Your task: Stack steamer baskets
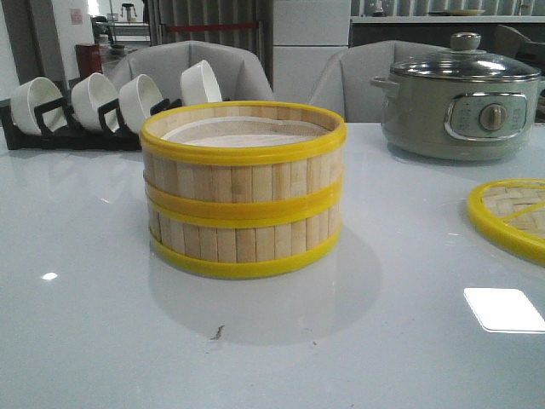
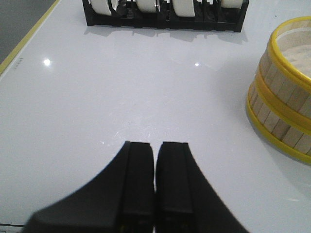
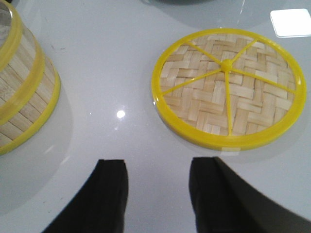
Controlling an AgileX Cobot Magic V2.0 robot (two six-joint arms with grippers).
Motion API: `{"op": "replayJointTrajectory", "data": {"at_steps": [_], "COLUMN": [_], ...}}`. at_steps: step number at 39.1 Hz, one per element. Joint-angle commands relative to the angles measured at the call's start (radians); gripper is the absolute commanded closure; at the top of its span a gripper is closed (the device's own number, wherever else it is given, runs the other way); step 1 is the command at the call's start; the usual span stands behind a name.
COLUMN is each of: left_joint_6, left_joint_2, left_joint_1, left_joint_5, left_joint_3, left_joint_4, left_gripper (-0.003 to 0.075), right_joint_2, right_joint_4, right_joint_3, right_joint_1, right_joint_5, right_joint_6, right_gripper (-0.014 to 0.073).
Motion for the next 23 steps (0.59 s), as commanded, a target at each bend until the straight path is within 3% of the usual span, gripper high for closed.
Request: {"op": "replayJointTrajectory", "data": {"at_steps": [1,6,17,23], "left_joint_6": [-0.009,-0.009,-0.009,-0.009], "left_joint_2": [0.002,0.002,0.002,0.002], "left_joint_1": [-0.008,-0.008,-0.008,-0.008], "left_joint_5": [-0.088,-0.088,-0.088,-0.088], "left_joint_3": [-0.031,-0.031,-0.031,-0.031], "left_joint_4": [-0.005,-0.005,-0.005,-0.005], "left_gripper": [0.0629,0.0629,0.0629,0.0629], "right_joint_2": [0.046,0.133,0.378,0.548], "right_joint_4": [0.022,0.021,0.016,0.022], "right_joint_3": [-0.034,-0.036,-0.105,-0.217], "right_joint_1": [0.001,0.001,-0.003,-0.028], "right_joint_5": [-0.042,-0.061,-0.246,-0.18], "right_joint_6": [-0.009,-0.009,-0.011,-0.009], "right_gripper": [0.0181,0.0181,0.0181,0.0249]}}
